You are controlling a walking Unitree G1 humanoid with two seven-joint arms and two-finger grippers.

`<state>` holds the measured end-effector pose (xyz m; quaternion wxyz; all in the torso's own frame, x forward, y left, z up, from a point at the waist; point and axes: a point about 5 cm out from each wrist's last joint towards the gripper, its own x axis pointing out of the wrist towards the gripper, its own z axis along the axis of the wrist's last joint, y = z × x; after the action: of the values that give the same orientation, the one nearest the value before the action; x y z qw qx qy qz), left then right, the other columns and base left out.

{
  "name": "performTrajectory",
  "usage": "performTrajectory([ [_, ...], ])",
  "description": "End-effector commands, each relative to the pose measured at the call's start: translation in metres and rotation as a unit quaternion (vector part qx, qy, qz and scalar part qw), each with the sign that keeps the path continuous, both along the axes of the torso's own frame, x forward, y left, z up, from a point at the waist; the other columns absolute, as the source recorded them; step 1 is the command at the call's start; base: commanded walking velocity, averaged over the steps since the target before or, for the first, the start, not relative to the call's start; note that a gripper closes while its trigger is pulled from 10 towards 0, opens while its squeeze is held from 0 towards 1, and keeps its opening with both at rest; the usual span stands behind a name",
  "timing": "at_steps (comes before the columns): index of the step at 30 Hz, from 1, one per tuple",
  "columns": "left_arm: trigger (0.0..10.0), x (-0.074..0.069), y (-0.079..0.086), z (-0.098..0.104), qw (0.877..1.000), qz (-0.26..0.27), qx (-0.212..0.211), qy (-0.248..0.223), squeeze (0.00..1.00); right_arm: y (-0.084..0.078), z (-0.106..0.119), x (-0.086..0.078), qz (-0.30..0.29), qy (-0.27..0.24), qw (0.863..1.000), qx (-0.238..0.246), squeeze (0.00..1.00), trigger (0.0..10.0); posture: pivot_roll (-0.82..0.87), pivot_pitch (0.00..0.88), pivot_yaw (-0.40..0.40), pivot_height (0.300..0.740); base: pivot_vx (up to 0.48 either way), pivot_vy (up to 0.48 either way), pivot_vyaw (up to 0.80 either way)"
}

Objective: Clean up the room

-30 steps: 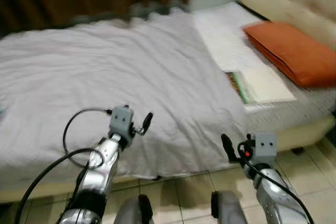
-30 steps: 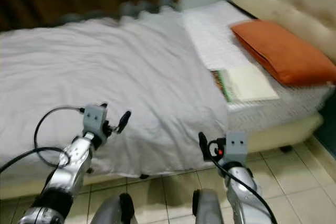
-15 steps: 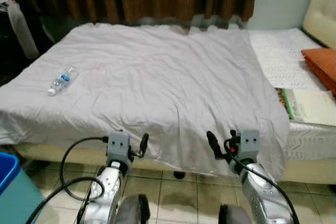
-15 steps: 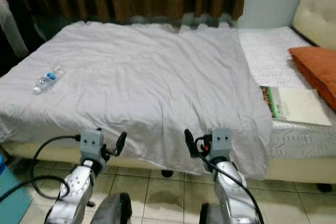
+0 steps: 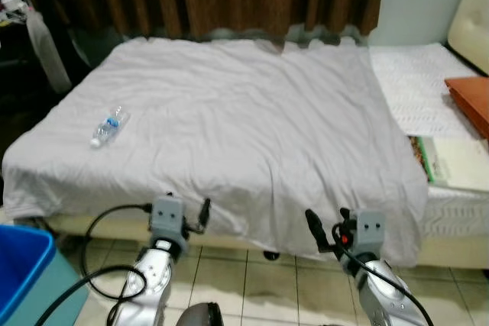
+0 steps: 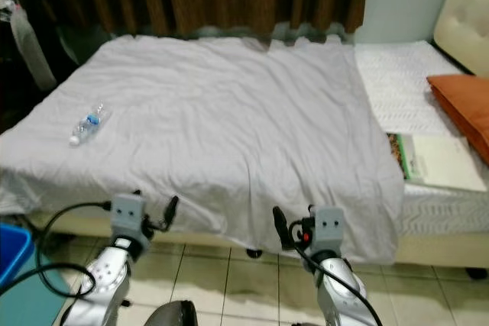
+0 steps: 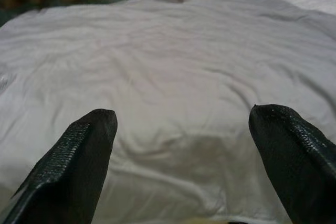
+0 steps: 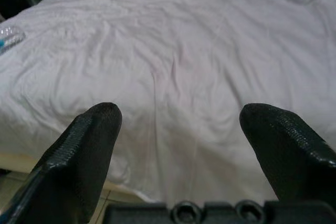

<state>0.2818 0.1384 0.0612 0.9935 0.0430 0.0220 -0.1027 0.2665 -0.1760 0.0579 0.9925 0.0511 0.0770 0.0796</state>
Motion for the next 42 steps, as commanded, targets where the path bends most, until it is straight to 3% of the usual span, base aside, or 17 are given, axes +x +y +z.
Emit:
performTrajectory([
  [1, 10.0, 0.001, 0.002, 0.003, 1.000, 0.003, 0.010, -0.003, 0.00, 0.000, 0.003, 0.001, 0.004, -0.006, 1.000, 0.000, 0.00, 10.0, -0.11, 0.000, 0.059, 0.714, 0.000, 0.000, 0.00],
  [7, 10.0, 0.000, 0.000, 0.003, 1.000, -0.004, 0.019, -0.003, 0.00, -0.001, 0.000, -0.001, 0.011, -0.001, 1.000, -0.003, 0.00, 10.0, -0.11, 0.000, 0.046, 0.739, 0.000, 0.000, 0.00],
  [10, 10.0, -0.002, 0.000, 0.002, 1.000, -0.003, 0.001, 0.002, 0.00, -0.001, 0.000, -0.001, 0.015, -0.005, 1.000, -0.003, 0.00, 10.0, -0.11, 0.000, 0.043, 0.740, 0.000, 0.000, 0.00],
  [24, 10.0, 0.002, 0.011, 0.005, 1.000, -0.010, -0.009, 0.016, 0.00, 0.000, 0.003, 0.008, 0.013, -0.017, 1.000, -0.007, 0.00, 10.0, -0.08, 0.000, 0.037, 0.740, 0.000, 0.471, 0.00],
  [29, 10.0, 0.008, 0.015, 0.006, 0.999, 0.005, 0.042, 0.013, 0.00, 0.000, 0.004, 0.012, 0.015, -0.020, 1.000, -0.009, 0.00, 10.0, -0.08, 0.000, 0.048, 0.740, 0.000, 0.288, 0.00],
  [36, 10.0, 0.011, 0.005, 0.014, 1.000, -0.008, 0.011, 0.003, 0.00, -0.002, 0.005, 0.015, 0.010, -0.023, 1.000, -0.010, 0.00, 10.0, -0.09, 0.000, 0.060, 0.740, 0.149, 0.039, 0.00],
  [42, 10.0, 0.013, 0.002, 0.010, 1.000, -0.006, 0.012, 0.012, 0.00, -0.003, 0.004, 0.015, 0.010, -0.024, 1.000, -0.011, 0.00, 10.0, -0.10, 0.000, 0.060, 0.740, 0.396, 0.271, 0.00],
])
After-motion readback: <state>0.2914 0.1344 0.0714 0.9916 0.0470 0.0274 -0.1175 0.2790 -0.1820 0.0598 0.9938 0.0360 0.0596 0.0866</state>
